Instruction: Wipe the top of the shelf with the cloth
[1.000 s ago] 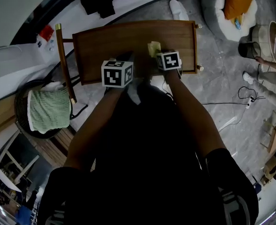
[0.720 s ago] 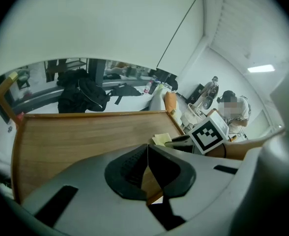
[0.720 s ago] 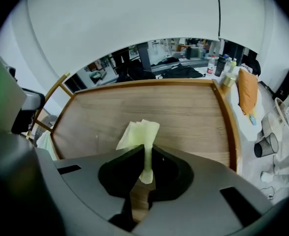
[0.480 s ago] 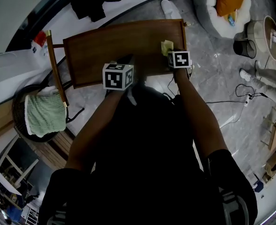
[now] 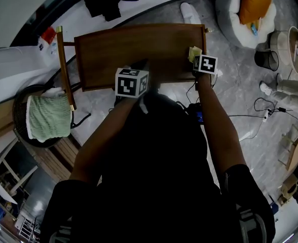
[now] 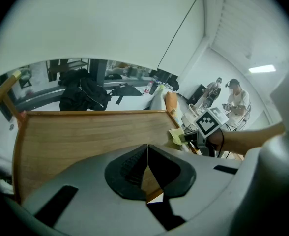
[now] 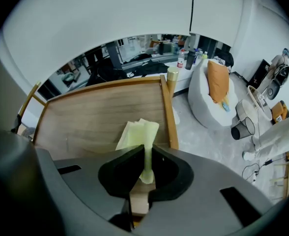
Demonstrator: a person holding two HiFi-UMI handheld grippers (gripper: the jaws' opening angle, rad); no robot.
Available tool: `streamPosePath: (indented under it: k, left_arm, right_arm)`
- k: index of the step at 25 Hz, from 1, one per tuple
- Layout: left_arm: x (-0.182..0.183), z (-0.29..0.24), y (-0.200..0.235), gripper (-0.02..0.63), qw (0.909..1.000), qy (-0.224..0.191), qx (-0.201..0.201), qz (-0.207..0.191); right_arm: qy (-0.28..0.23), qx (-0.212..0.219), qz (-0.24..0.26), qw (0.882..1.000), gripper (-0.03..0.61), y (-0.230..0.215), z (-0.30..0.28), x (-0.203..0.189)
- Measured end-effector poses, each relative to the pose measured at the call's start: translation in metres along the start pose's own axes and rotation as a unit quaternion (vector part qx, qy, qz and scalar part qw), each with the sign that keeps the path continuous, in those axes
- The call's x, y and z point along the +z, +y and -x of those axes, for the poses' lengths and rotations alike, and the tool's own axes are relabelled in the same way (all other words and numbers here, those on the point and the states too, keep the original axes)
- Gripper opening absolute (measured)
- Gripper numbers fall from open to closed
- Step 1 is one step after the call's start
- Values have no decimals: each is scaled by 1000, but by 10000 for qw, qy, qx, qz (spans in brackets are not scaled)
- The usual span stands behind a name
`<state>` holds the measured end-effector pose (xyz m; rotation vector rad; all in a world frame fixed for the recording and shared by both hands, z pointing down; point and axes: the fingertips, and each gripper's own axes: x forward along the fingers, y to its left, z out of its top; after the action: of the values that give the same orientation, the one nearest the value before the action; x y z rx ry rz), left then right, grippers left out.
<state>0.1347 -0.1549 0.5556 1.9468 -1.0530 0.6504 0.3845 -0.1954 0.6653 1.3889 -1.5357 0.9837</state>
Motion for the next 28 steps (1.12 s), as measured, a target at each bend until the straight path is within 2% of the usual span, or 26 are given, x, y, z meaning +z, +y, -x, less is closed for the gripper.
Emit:
streamPosePath:
  k: [5,7,10,12,15,18,21,24,28]
  left_arm:
    - [-6,20,18,14,9999,-51,113,55]
    - [-8,34,31,14,9997,-132,152,104]
    - [-15,62,58,14,9994,-200,216,168]
    - [-22,81,78,14,9991,-227,294,214]
    - [-26,115,109,14,9981,-336,417,308]
    - [-33,155,142,14,9967,-502,479,414]
    - [-50,190,179,14,9961,-490,654,320]
    - [-69,211,203,14,9962,-392,695,353]
    - [-87,230,220,14,9967,-320,645,375]
  right_arm:
    - [111,-547,-138,9983,44,-13,9,-1]
    - [-111,-482,-219,9985,44,-6,10,5]
    - [-487,-140,-340,9981,44,34,23,13]
    - [-646,184,-184,9976,44,75,30,17]
    - [-703,987,174,9925,44,165,39,15]
    - [-568,1693,655,9817,44,264,42,3]
    - [-421,2296,956,9677,44,360,42,-11]
    - [-278,2699,1056,9567,44,440,39,-27]
    - [-81,3074,1023,9460,44,511,31,-51]
